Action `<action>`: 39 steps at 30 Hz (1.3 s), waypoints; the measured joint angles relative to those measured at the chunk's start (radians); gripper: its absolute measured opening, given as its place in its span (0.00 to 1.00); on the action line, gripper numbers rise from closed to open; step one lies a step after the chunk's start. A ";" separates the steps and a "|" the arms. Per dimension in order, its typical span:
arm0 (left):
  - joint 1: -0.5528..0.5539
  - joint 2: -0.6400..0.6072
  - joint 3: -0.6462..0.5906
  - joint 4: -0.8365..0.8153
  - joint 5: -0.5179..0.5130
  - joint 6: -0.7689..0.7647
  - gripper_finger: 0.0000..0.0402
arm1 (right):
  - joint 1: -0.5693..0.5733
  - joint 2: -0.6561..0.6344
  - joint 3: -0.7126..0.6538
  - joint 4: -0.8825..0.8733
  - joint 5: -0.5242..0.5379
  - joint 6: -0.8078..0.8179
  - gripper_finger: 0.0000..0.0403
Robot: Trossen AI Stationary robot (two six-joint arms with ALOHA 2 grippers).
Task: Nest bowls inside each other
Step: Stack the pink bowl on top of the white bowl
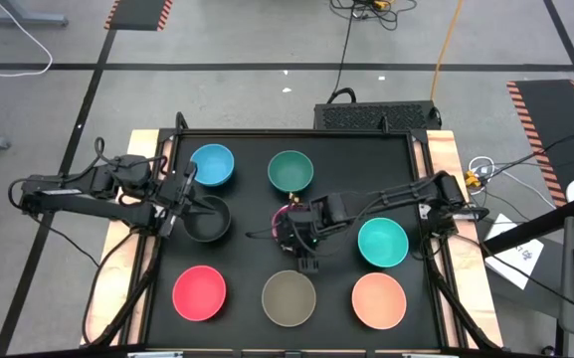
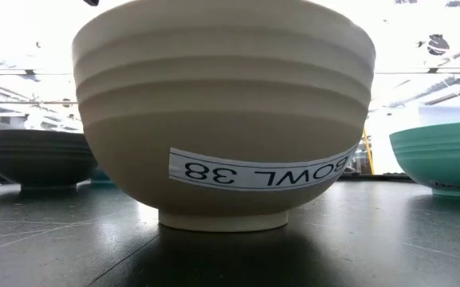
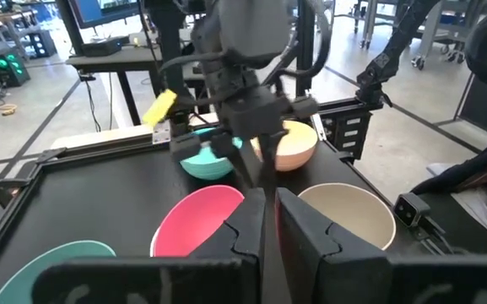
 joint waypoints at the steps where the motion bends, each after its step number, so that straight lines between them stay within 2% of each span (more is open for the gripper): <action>1: 0.000 0.000 0.000 -0.002 0.002 0.000 0.09 | -0.003 0.000 0.000 -0.003 -0.001 -0.001 0.26; 11: 0.000 0.000 0.000 -0.039 0.004 0.000 0.09 | -0.047 0.012 -0.009 -0.032 -0.002 -0.033 0.26; 16: 0.000 0.000 0.000 -0.038 0.029 0.004 0.09 | -0.062 0.016 -0.086 -0.001 -0.014 -0.033 0.26; 20: 0.000 0.000 0.000 -0.032 0.037 0.005 0.09 | -0.074 0.017 -0.140 0.032 -0.064 -0.022 0.26; 39: 0.000 0.000 0.000 -0.031 0.041 0.004 0.09 | -0.055 0.032 -0.145 0.141 -0.027 0.004 0.26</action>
